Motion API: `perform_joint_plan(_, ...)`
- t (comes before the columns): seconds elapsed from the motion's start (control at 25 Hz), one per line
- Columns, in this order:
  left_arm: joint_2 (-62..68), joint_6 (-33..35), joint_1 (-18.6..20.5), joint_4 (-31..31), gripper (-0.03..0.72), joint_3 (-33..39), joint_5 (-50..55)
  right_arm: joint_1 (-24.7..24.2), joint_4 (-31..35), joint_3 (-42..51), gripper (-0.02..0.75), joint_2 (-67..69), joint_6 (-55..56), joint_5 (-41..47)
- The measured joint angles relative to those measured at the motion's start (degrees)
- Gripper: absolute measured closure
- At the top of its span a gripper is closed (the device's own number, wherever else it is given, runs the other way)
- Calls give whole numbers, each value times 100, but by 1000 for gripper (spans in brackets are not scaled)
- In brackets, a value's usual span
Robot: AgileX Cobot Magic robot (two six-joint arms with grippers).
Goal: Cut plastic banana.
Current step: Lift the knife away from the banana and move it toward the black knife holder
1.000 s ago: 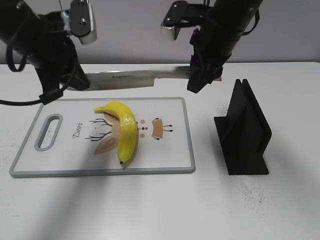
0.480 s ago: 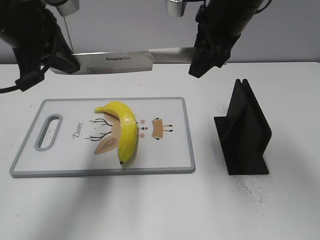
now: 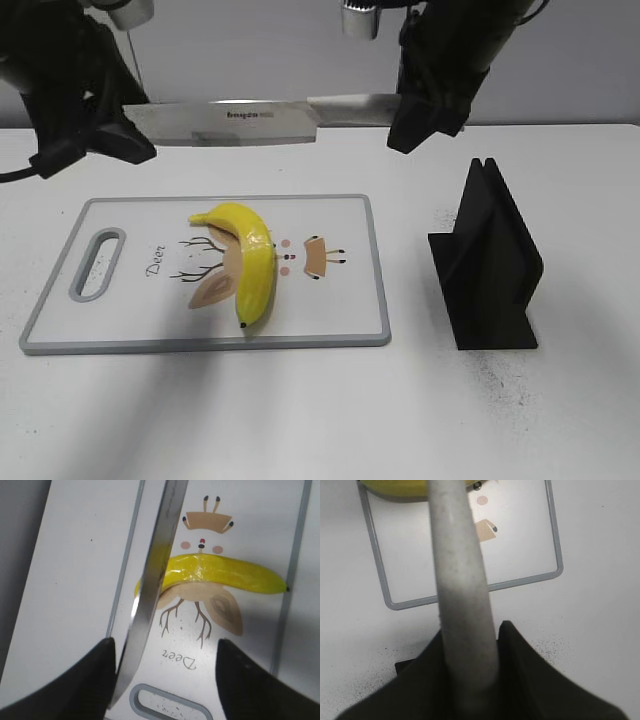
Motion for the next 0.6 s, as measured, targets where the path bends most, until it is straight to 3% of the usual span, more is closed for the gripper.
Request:
perform_joint_plan(0.08,0,0,0,-89,65,0,-168,-8,-12,0,548,0,-7,22)
perform_joint_plan(0.16,-21,0,5,-127,49,11,-424,-19,-12,0,578,0,-7,57)
perform_joint_plan(0.48,-583,-40,18,-563,52,11,-1976,-45,-113,0,577,0,110,118)
perform_joint_plan(0.6,-918,-604,32,-745,79,11,-2167,-45,-113,0,577,0,447,207)
